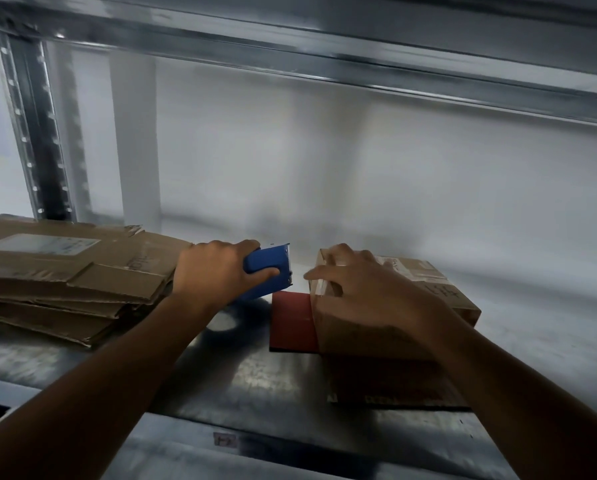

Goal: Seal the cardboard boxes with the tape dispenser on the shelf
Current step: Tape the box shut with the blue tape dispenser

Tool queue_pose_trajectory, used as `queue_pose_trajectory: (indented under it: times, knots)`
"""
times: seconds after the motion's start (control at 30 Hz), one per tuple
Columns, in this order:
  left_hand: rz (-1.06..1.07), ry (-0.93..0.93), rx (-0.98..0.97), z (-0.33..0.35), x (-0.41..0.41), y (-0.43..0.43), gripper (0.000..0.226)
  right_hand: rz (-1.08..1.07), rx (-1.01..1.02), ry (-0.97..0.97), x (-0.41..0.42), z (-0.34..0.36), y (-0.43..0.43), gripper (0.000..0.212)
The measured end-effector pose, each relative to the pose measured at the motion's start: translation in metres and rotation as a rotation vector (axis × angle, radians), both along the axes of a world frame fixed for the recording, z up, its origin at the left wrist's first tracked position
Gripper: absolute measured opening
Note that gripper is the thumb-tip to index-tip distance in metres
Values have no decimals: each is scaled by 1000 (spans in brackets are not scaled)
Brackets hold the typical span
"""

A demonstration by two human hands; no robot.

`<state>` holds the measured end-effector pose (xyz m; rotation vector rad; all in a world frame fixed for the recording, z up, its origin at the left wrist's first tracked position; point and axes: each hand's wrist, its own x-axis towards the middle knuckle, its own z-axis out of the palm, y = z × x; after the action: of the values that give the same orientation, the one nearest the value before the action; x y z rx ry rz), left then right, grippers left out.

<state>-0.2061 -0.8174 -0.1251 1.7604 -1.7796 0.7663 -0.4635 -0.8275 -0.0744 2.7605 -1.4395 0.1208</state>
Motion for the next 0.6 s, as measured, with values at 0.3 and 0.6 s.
queue_pose_trajectory:
  times: [0.3,0.6]
  knots:
    - [2,-35,-34,-3,-3,5,50,20,-56,140,9,15,-2,58]
    - [43,-43,17,-2,-5,10,55,6,-63,237,11,13,-10,89]
